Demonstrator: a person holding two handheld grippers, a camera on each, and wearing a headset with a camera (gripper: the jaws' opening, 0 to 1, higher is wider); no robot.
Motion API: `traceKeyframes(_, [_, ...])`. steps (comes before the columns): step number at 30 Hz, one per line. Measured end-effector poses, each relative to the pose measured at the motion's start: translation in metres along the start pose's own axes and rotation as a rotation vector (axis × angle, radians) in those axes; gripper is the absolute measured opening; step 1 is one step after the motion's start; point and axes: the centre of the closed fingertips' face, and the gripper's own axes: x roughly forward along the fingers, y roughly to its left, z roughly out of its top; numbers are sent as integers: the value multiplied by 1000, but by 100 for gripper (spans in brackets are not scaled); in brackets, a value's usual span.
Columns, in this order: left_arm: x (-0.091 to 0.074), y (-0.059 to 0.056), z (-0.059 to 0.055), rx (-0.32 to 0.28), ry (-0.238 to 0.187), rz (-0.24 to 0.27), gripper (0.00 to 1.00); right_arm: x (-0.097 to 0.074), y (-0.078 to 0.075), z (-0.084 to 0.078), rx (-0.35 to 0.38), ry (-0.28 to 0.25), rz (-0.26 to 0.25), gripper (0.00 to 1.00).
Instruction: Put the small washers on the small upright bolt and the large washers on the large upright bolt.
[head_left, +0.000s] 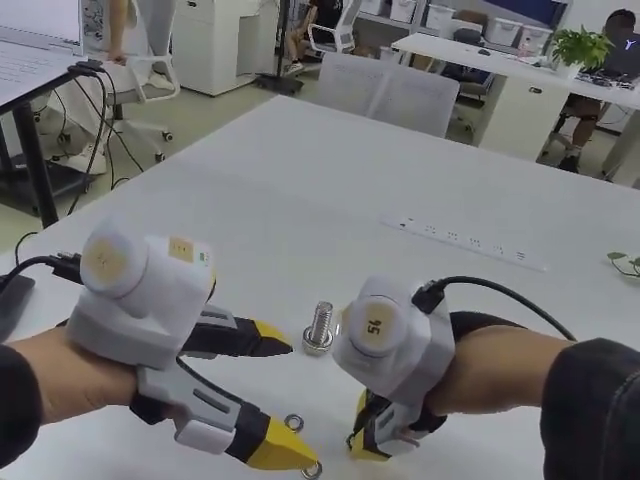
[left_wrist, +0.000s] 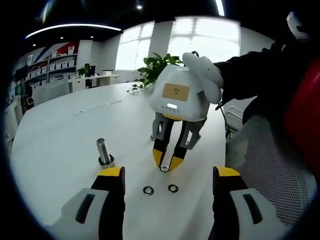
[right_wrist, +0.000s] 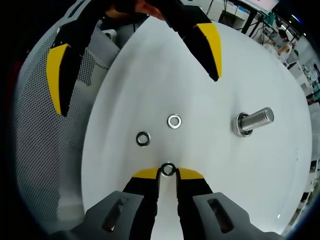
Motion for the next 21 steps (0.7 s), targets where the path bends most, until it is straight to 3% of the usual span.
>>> traceKeyframes(8, [0,0,0,2,0,0,71,-14,-1,-7,39,-19,1,14])
traceKeyframes(21, [2,-1,0,4,5,-4,71,-37,-4,-38,93,-14,-35,14])
